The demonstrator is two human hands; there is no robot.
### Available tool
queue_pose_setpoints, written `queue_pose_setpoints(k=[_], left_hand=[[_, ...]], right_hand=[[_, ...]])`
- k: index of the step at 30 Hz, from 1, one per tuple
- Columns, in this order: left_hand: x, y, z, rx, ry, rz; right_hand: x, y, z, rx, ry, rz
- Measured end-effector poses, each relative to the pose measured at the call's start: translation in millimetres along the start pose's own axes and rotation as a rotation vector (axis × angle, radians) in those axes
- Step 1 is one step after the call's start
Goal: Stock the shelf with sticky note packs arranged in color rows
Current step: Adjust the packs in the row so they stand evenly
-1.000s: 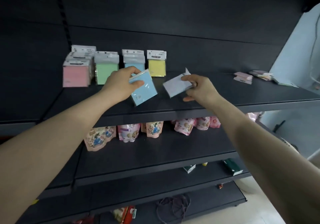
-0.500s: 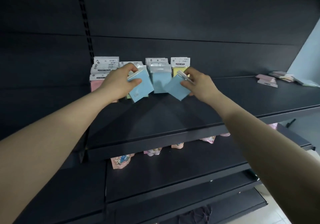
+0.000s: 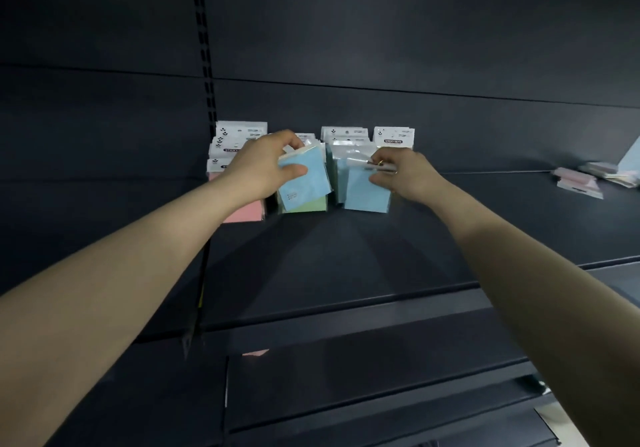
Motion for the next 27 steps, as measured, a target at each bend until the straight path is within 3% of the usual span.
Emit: queue_pose_setpoints(k=[13,27], left_hand=[[-9,10,-4,0.008,-0.021,-0.018],[-13,23,-13,0.023,-0.060,-0.079]], right_hand=[[-40,12,-22,0.062,0.142,0.174],[-23,4,6,0.097,0.248,0.216]])
Point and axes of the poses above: each hand's wrist, its own x-axis away from the middle knuckle, its own z-axis out of the back of the hand, y = z × x, the point moved 6 cm from there along -x, towards the middle knuckle, and after that the axes turned 8 degrees about -x, right-handed, at the moved point
